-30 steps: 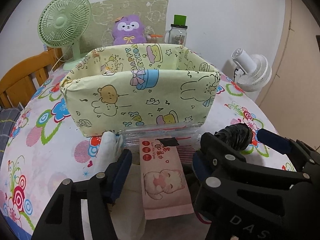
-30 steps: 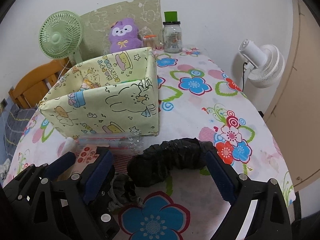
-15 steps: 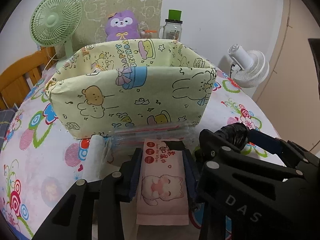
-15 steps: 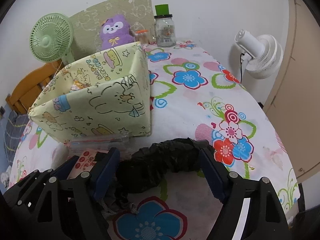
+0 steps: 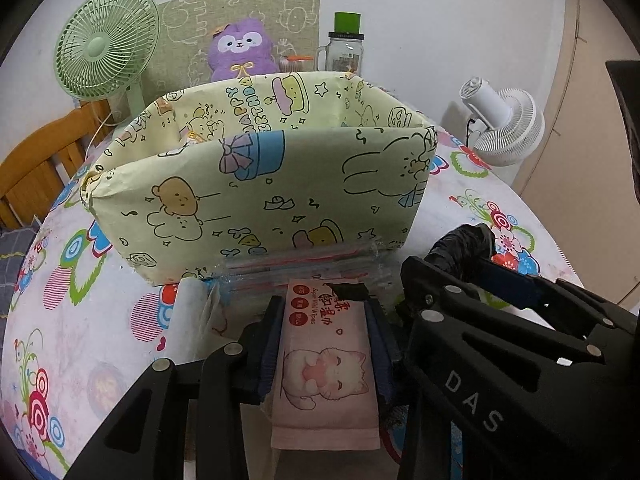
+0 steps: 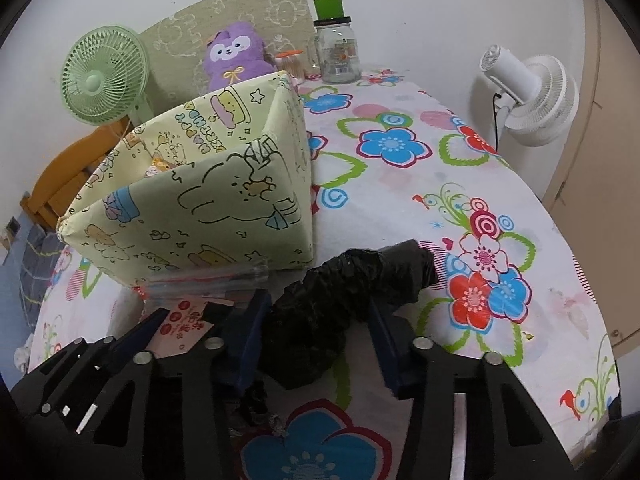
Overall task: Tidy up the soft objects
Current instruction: 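Grasp the pink wet-wipes pack with the left tool while the right tool grasps the black plastic bag, then lift the wet-wipes pack and black bag toward the fabric box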
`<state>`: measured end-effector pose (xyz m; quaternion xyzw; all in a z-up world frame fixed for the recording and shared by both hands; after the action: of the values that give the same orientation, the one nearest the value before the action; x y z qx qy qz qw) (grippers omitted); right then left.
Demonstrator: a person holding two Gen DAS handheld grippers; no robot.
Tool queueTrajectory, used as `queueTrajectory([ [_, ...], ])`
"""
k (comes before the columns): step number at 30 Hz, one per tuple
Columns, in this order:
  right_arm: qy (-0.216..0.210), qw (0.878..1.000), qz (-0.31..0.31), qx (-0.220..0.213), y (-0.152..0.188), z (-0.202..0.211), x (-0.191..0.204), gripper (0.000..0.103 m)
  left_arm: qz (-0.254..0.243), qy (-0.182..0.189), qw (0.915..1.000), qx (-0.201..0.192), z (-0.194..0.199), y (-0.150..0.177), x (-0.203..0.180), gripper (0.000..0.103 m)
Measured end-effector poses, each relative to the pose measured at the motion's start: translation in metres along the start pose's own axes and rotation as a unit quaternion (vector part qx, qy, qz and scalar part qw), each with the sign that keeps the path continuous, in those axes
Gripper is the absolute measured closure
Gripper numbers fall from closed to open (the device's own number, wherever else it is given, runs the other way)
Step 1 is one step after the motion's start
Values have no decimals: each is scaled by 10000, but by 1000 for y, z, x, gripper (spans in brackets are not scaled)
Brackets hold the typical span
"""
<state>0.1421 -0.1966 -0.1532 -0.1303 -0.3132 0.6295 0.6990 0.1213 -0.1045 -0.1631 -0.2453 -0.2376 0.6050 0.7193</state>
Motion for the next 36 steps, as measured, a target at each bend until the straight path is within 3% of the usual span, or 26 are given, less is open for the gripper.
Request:
queueTrajectory([
  [9, -59, 9999, 52, -73, 1, 4, 5, 69, 8, 30, 10000, -3, 3, 0, 0, 63],
  [36, -82, 9973, 312, -655, -6, 58, 37, 69, 276, -41, 9979, -587, 55, -2, 17, 63],
])
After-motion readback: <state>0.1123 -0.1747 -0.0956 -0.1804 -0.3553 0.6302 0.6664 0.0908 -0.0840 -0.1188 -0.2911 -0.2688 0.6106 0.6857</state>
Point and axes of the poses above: each gripper's, at about its wrist camera, not at the fingertips, and z roughly against the way its jaws point, x to its left, y to its underside, the point moved 4 cm from there along -z, roughly the way its jaws point, and after that the axes turned 6 degrees about -y, right-handed, at the moved point
